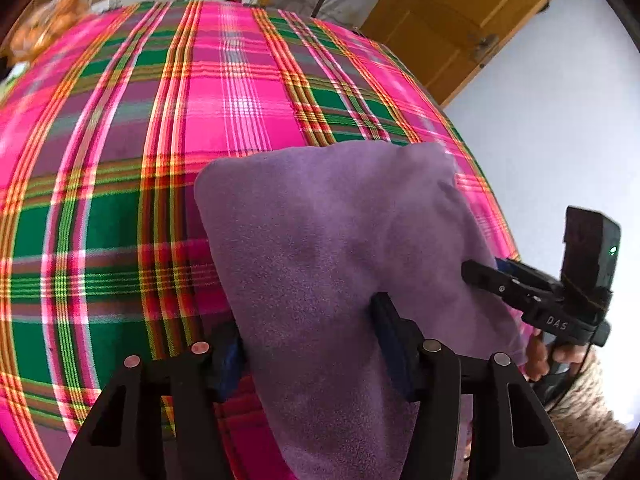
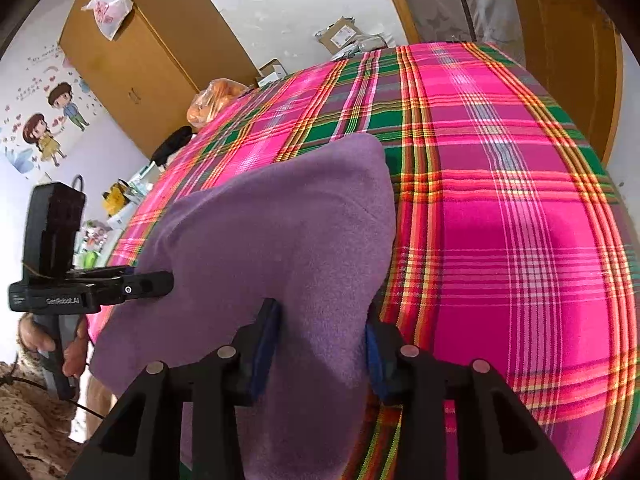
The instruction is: Fold clothes
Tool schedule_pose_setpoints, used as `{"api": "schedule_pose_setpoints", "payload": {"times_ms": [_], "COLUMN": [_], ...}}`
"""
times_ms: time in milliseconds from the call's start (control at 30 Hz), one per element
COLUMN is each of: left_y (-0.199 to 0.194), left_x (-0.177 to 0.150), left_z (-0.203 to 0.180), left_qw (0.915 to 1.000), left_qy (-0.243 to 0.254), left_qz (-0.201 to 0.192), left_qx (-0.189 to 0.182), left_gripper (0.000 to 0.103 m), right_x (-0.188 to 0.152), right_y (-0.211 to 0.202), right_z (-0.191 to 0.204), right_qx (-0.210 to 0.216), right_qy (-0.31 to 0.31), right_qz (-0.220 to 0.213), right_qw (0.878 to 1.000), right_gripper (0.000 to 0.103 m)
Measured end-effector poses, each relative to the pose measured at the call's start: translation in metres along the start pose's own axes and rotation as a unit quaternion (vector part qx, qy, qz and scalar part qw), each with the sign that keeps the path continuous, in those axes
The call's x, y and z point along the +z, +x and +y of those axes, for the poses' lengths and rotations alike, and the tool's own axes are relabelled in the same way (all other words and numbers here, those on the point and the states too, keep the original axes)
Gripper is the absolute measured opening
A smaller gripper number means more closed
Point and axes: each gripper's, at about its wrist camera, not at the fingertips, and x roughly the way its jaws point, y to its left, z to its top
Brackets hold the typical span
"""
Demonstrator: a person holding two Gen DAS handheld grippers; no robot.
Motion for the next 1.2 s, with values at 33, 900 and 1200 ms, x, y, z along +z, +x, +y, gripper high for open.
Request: {"api": "schedule_pose_setpoints", "payload": {"times_ms": [33,900,1200], "left_y": [0.0,-0.02,-0.036], "left_x": [0.0,-0.006,0.003], "left_z": [-0.002,-0.013,0.002], "left_qw": [1.0,0.9978,0.9971], "left_qy": [0.004,0.041,0.032], "left_qz": [-0.002,-0.041,-0.055], "left_qx": [0.006,0.033,0.043], "left_gripper": [0.057,0.039,0.038], "right_x": [-0.001,-0.003,0.014], "right_y": [-0.001,-0.026,-0.019], "right_z": [0.001,0.047,0.063], "right_qx": [-0.006,-0.098,-0.079], "right_qy": [-0.003,-0.029,-0.024], "right_qz": [-0.001,-0.055,-0.064], "right_qw": [1.0,0.993,0.995], "right_gripper": [0.039,0.022,0.022]}}
